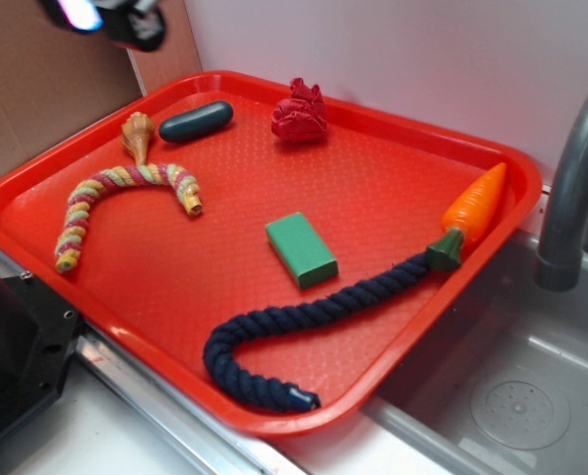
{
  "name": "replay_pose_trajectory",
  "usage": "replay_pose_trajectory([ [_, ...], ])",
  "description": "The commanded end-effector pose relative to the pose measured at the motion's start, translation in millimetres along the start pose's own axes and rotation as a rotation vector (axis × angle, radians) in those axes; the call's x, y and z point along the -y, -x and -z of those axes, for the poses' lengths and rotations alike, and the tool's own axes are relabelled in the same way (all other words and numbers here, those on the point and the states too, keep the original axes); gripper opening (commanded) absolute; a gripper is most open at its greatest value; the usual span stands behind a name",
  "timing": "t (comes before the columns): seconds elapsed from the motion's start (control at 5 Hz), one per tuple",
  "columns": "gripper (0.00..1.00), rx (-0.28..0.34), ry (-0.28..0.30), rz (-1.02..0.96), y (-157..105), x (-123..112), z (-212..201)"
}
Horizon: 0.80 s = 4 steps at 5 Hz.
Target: Grab the red paper.
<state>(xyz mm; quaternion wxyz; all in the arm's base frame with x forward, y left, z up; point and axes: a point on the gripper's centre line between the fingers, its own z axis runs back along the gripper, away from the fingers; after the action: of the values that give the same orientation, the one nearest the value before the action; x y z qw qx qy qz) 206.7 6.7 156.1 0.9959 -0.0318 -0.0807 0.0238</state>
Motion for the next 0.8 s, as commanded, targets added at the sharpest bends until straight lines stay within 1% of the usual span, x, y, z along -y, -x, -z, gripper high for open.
replay_pose_trajectory([
  [0.0, 1.00, 0.104, 0.018, 0.081, -66.0, 14.8, 51.3],
  [0.2, 1.00, 0.145, -0.026, 0.100, -85.9, 17.1, 87.3],
  [0.4, 1.00, 0.164, -0.101, 0.122, -107.0, 13.0, 105.7],
  [0.6, 1.00, 0.190, -0.145, 0.129, -122.2, 1.2, 110.6],
])
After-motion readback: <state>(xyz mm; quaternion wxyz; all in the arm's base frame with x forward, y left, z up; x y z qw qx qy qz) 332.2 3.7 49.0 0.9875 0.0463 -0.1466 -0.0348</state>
